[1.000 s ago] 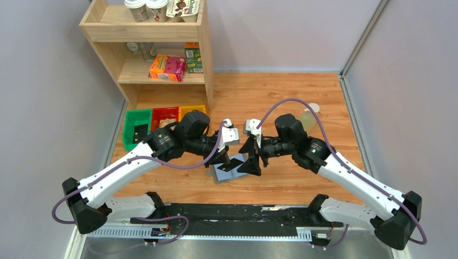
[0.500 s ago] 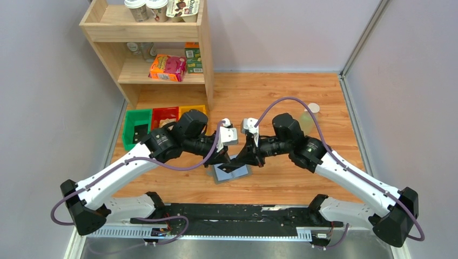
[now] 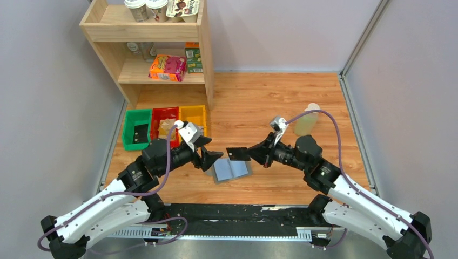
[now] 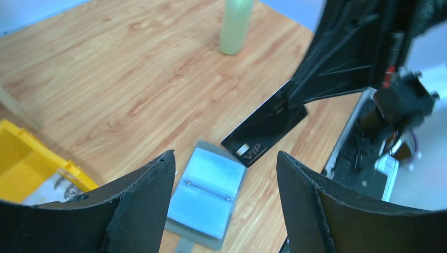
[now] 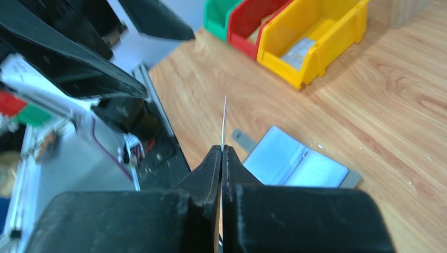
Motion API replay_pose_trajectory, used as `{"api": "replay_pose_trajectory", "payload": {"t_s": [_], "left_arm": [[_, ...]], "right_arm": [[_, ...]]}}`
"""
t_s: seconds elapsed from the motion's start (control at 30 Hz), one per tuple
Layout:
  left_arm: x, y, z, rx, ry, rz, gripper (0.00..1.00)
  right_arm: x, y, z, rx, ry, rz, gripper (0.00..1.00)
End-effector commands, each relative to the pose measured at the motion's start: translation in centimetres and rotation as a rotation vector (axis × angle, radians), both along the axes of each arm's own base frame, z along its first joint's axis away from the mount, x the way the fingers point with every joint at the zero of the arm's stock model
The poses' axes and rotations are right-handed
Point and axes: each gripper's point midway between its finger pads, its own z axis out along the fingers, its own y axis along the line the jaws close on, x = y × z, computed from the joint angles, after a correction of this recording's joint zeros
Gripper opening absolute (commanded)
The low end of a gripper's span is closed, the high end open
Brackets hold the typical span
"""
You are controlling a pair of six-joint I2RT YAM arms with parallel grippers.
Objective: Take the credit cards out of the card holder
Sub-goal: Place the credit card in the storage box.
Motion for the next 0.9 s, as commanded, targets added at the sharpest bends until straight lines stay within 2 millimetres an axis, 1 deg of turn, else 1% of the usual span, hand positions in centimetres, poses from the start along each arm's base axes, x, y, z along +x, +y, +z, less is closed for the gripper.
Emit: {"api": "replay_pose_trajectory", "payload": {"t_s": [0.0,0.03,0.07,0.1,0.13,0.17,0.2,0.23,0.27,0.3,0.33,0.37,0.4,0.43,0.47,0.5,0.53,0.63,0.73,0.77,0.87], "left_arm": [[2.3,0.5,2.3,-0.357,0.075,0.21,0.77],[2.4,0.5,3.1,-0.418,0.068,0.209,0.77],[2.5,0.3,2.0,-0.441,0.114,0.221,0.77],[2.6,0.3,2.8,-0.493,0.104,0.219,0.77],[2.7,0.1,1.8,-0.508,0.145,0.228,0.77],[2.8,-0.2,2.4,-0.549,0.142,0.218,0.77],[2.8,-0.4,1.6,-0.569,0.178,0.219,0.77],[2.9,-0.8,2.3,-0.612,0.177,0.203,0.77],[2.7,-1.2,2.0,-0.635,0.2,0.186,0.77],[2.8,-1.7,2.7,-0.677,0.193,0.163,0.77],[2.4,-2.0,3.2,-0.711,0.196,0.126,0.76],[2.5,-2.5,3.0,-0.717,0.204,0.112,0.75],[2.1,-2.8,3.5,-0.746,0.207,0.076,0.75],[2.2,-3.3,3.2,-0.746,0.218,0.066,0.74],[2.0,-3.5,3.7,-0.773,0.225,0.045,0.74],[2.2,-3.9,3.2,-0.765,0.246,0.045,0.74],[2.2,-4.0,3.5,-0.783,0.259,0.04,0.73],[2.6,-4.7,2.6,-0.793,0.317,0.045,0.7],[2.9,-5.1,1.7,-0.802,0.368,0.059,0.67],[3.1,-5.2,1.2,-0.8,0.391,0.067,0.66],[3.0,-5.7,1.0,-0.803,0.408,0.048,0.64]], "right_arm": [[2.5,-2.3,6.5,0.387,0.045,-0.27,0.0],[2.8,-3.0,6.6,0.434,0.061,-0.308,0.0],[2.8,-3.4,6.9,0.484,0.081,-0.328,0.0],[2.8,-3.9,6.9,0.523,0.096,-0.348,0.0],[2.7,-4.2,7.1,0.562,0.109,-0.35,0.0],[2.8,-4.8,7.3,0.602,0.121,-0.375,0.0],[2.8,-5.0,7.2,0.625,0.134,-0.383,0.0],[2.8,-5.2,7.2,0.647,0.154,-0.389,0.0],[2.7,-5.3,7.2,0.666,0.165,-0.387,0.0],[2.7,-5.4,7.0,0.68,0.181,-0.387,0.0],[2.6,-5.4,6.9,0.693,0.189,-0.385,0.0],[2.5,-5.5,6.7,0.705,0.202,-0.385,0.0],[2.6,-5.5,6.2,0.711,0.217,-0.388,0.0],[2.6,-5.7,6.3,0.726,0.22,-0.392,0.0],[2.6,-5.7,6.0,0.729,0.226,-0.396,0.0],[2.6,-5.7,6.0,0.734,0.233,-0.395,0.0],[2.6,-5.7,5.8,0.734,0.241,-0.395,0.0],[2.5,-5.5,5.5,0.75,0.258,-0.381,0.0],[2.3,-5.5,5.8,0.776,0.256,-0.364,0.0],[2.3,-5.6,5.7,0.778,0.256,-0.365,0.0],[2.3,-5.7,5.7,0.783,0.255,-0.373,0.0]]}}
